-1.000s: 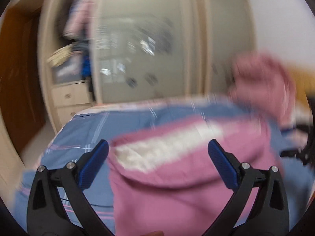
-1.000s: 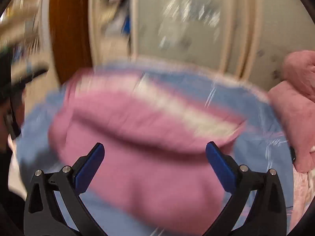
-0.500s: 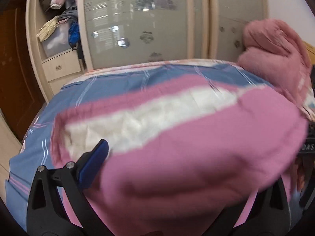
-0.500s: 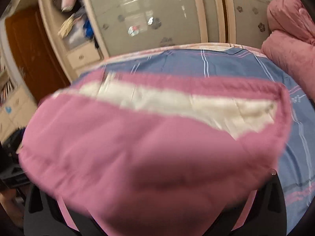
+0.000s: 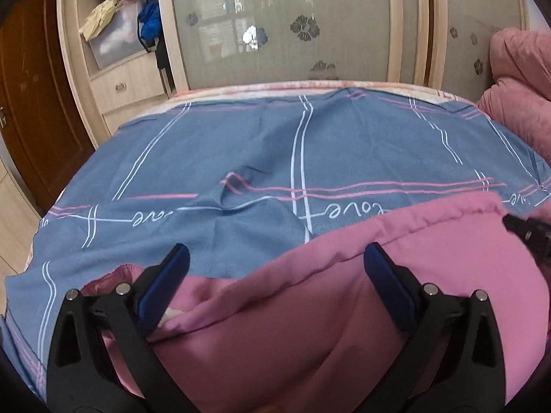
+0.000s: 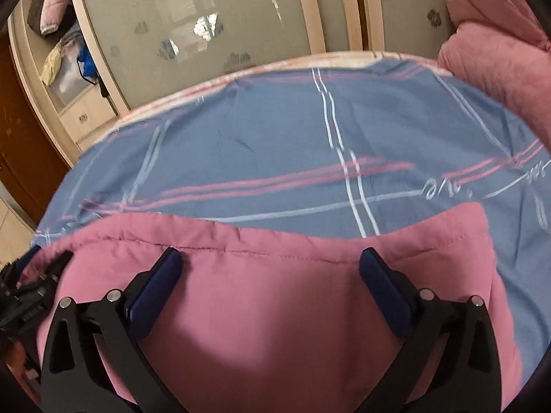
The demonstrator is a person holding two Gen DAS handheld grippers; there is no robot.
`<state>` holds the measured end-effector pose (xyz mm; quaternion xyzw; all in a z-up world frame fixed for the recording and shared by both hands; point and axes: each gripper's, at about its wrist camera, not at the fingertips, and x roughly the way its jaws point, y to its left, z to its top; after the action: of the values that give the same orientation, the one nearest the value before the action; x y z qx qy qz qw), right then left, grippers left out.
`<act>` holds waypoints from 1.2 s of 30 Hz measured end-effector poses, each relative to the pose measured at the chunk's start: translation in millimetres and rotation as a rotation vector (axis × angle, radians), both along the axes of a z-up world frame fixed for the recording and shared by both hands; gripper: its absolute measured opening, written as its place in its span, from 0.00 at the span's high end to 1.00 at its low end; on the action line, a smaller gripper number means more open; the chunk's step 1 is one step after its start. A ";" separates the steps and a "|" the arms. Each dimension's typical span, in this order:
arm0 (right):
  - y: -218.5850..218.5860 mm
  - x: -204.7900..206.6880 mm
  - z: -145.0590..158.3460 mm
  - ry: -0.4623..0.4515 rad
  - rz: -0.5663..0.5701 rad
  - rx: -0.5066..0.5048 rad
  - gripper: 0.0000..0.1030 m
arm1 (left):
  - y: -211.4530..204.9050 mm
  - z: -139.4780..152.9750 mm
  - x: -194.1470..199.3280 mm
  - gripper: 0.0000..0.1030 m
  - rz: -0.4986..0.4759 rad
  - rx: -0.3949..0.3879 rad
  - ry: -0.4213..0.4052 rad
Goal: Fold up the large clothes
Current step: 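Lay the hem down onto the folded bundle with both grippers, then open both grippers and withdraw them from the folded jacket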
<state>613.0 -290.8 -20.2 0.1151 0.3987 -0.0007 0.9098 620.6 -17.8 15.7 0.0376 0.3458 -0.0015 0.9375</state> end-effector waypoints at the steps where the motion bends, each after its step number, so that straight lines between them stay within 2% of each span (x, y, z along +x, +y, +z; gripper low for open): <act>1: -2.6 -0.8 -4.5 -0.006 -0.005 0.011 0.01 | -1.2 -1.2 -1.8 0.02 -0.003 0.006 -0.014; 3: -5.5 -1.4 -10.2 -0.020 -0.012 0.015 0.01 | -3.5 -7.7 -3.9 0.02 -0.008 0.007 -0.039; 8: -0.3 2.9 -20.6 -0.029 -0.019 -0.001 0.01 | 0.1 -20.0 -2.2 0.02 -0.010 -0.041 -0.035; 19: -0.2 3.4 -25.3 -0.033 -0.023 -0.005 0.01 | -3.0 -25.9 -3.5 0.02 -0.005 -0.037 -0.052; 22: -2.3 -3.4 -21.0 -0.074 -0.025 0.007 0.01 | -1.5 -23.7 -9.7 0.02 -0.001 -0.038 -0.085; 23: -4.5 -10.1 -16.5 -0.116 -0.029 0.017 0.01 | 0.6 -19.4 -19.5 0.02 0.006 -0.043 -0.142; 25: -20.1 -42.2 -0.7 -0.290 -0.107 0.059 0.01 | 10.7 -2.6 -54.7 0.02 0.067 -0.060 -0.328; 27: -39.0 -63.7 7.6 -0.357 -0.199 0.105 0.01 | 27.0 16.9 -95.7 0.02 0.198 -0.080 -0.522; 28: -49.1 -75.2 15.8 -0.384 -0.246 0.121 0.01 | 33.6 24.8 -109.2 0.02 0.239 -0.100 -0.572; 29: -56.3 -84.1 23.4 -0.404 -0.259 0.133 0.01 | 44.2 39.4 -128.4 0.02 0.278 -0.118 -0.609; 31: -76.4 -115.0 50.4 -0.452 -0.259 0.128 0.01 | 58.2 63.4 -153.5 0.02 0.245 -0.106 -0.592; 32: -82.9 -131.6 61.0 -0.482 -0.268 0.113 0.01 | 69.4 78.5 -179.8 0.02 0.234 -0.097 -0.613; 34: -102.9 -193.7 82.9 -0.577 -0.293 0.119 0.01 | 86.9 92.8 -227.2 0.02 0.241 -0.095 -0.677; 35: -108.2 -216.5 85.2 -0.588 -0.308 0.132 0.01 | 97.3 96.9 -262.8 0.02 0.257 -0.084 -0.698; 36: -114.0 -248.5 84.9 -0.585 -0.329 0.152 0.01 | 101.3 97.0 -281.1 0.02 0.267 -0.086 -0.700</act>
<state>364.5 -404.8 64.7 0.2405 0.0958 -0.0849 0.9622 339.5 83.5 112.8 -0.0488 0.0062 0.1192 0.9917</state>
